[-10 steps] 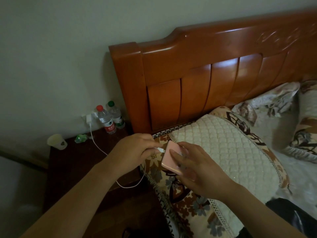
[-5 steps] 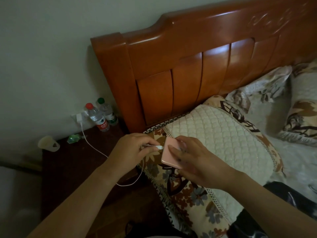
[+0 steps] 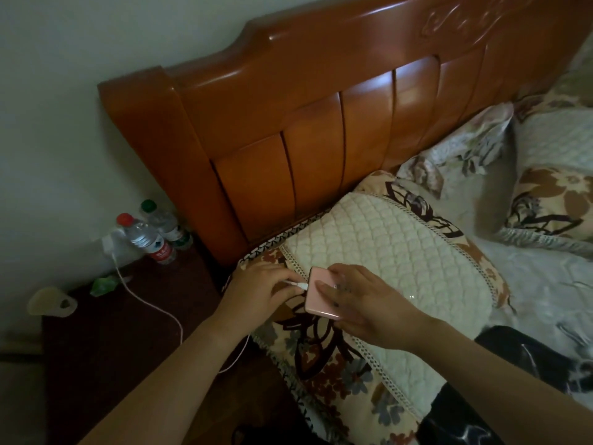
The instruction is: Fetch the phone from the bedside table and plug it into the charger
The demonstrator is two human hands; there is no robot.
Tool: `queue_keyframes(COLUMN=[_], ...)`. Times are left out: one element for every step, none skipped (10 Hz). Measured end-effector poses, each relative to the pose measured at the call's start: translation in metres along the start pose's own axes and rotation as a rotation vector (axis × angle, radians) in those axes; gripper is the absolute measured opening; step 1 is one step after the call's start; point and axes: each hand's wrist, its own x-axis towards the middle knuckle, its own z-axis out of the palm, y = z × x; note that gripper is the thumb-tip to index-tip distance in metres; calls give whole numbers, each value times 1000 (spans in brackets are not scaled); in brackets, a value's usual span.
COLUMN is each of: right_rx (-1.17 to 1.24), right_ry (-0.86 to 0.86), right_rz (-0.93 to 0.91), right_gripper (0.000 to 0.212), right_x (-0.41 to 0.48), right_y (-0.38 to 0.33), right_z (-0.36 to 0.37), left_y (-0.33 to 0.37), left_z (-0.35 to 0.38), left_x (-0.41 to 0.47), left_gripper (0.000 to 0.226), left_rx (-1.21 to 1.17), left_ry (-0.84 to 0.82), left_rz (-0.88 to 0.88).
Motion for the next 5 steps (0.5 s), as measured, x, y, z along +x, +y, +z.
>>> queue_keyframes(right_rx=[35, 65, 94, 108, 104], right_ry=[-25, -48, -70, -93, -122], right_rz=[102, 169, 226, 284, 346], right_gripper=[68, 68, 66, 65, 62], right_x=[9, 20, 31, 35, 36], right_y=[26, 53, 78, 98, 113], right_z=[18, 38, 57, 80, 100], left_y=[-12, -22, -30, -39, -45], left_z=[16, 30, 44, 61, 76], left_x=[17, 33, 51, 63, 70], left_gripper=[42, 52, 52, 50, 51], left_rx=[3, 33, 43, 41, 41], left_ry=[-67, -95, -104, -108, -118], left_rz=[-70, -121, -151, -179, -197])
